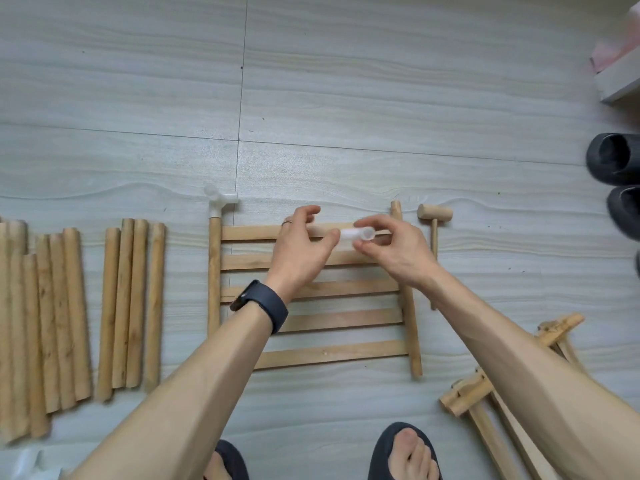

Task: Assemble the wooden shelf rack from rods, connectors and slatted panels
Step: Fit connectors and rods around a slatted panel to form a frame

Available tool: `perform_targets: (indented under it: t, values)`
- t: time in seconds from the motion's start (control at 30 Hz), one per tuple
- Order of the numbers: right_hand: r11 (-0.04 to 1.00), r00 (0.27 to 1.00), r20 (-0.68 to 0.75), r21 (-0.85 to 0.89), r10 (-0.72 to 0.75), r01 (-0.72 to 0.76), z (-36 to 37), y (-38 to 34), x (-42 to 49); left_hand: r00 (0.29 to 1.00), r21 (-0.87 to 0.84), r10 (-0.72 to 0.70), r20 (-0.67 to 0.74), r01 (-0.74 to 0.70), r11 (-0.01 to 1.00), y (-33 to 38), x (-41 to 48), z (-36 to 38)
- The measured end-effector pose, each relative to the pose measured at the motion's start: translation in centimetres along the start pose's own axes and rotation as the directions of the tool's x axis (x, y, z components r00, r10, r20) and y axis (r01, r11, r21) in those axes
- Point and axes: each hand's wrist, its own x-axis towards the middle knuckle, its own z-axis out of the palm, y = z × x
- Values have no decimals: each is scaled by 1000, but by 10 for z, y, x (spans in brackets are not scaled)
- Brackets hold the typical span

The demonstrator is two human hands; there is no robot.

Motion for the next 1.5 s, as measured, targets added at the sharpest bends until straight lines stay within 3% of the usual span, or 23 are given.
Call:
perform_targets:
  t: [0.03,0.1,0.13,0.2,0.3,0.53,0.73,0.83,0.97,1.17,1.5]
  values:
    - [1000,997,-82,14,6,-5,-9,2,9,997,270,72,39,-80,960,-8,0,0]
    - [998,978,-204,61,41,-29,-29,6,31,969,660,80,234,-218,719,-30,-2,0]
    - [995,974,-218,87,69,-51,-37,9,41,951,742,57,305,-275,612,-43,-4,-1]
    - [987,967,-222,125,124,-98,-50,15,62,932,783,45,359,-327,528,-62,-6,-2]
    - [986,955,-259,113,146,-121,-56,20,84,935,778,59,349,-324,539,-68,-4,-1]
    - [980,980,-168,-145,110,-135,-56,27,102,940,807,10,342,-299,509,-65,-3,0]
    - [919,991,17,-377,130,-114,-60,1,107,944,807,7,329,-285,518,-61,-6,-1]
    - [859,991,6,-500,137,-116,-52,-8,108,946,809,-9,325,-273,520,-60,-7,-1]
    - [873,983,-69,-451,170,-183,-55,-1,103,950,810,-3,311,-264,523,-61,-7,0]
    - [918,981,-42,-346,190,-193,-59,4,95,950,804,2,313,-266,531,-61,-8,0]
    - [841,987,-105,-516,124,-161,-46,4,85,946,791,10,325,-277,545,-63,-8,0]
